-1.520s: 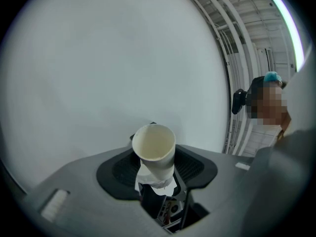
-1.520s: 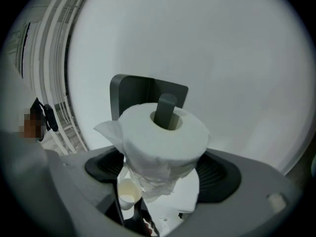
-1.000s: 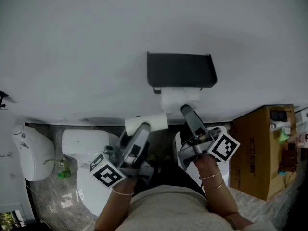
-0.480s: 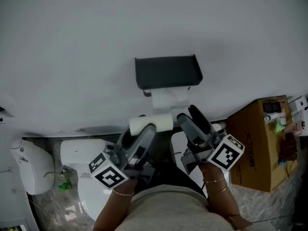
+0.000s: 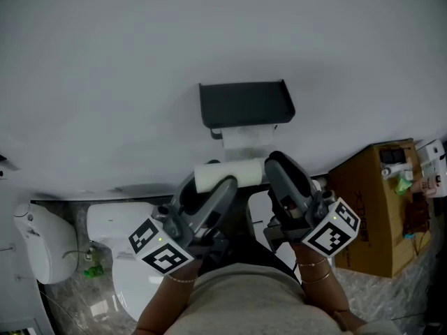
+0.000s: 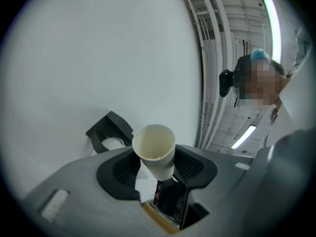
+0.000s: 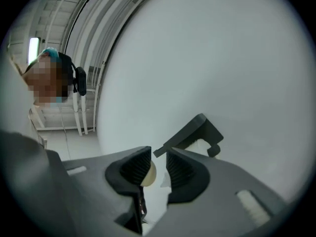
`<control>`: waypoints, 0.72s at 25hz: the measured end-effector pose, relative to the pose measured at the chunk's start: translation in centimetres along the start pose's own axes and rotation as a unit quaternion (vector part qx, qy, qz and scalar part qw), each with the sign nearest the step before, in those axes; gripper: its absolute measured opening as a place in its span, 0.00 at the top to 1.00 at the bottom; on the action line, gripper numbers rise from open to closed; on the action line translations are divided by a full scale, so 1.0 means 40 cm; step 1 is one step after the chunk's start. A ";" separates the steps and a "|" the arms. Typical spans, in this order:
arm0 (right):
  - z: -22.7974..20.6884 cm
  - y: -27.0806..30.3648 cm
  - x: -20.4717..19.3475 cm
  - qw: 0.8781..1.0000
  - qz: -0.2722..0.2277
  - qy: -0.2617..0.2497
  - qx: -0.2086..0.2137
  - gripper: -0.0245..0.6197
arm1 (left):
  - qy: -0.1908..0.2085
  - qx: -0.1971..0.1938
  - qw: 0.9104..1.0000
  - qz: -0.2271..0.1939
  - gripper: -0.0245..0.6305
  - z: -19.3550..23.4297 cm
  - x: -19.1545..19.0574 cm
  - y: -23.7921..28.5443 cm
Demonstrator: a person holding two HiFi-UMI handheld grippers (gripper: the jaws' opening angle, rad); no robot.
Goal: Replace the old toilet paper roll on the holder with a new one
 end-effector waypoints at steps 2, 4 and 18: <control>0.013 0.007 0.003 1.000 0.007 -0.028 0.002 0.84 | 0.011 0.001 1.000 -0.001 0.64 -0.002 0.006 0.000; 0.025 0.018 0.004 0.998 0.016 -0.059 -0.001 0.87 | 0.028 0.000 1.000 -0.002 0.64 -0.005 0.013 0.001; 0.014 0.069 0.012 0.985 0.074 -0.155 -0.015 0.95 | 0.144 0.022 0.989 0.020 0.64 0.021 0.058 0.027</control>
Point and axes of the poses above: the fingertips, and each gripper's own axes: y forward along the fingers, z to its left, x out of its top, the point moved 8 cm from there along -y, backward along the fingers, and after that the axes turned 6 degrees about z, right-handed, at the moved point
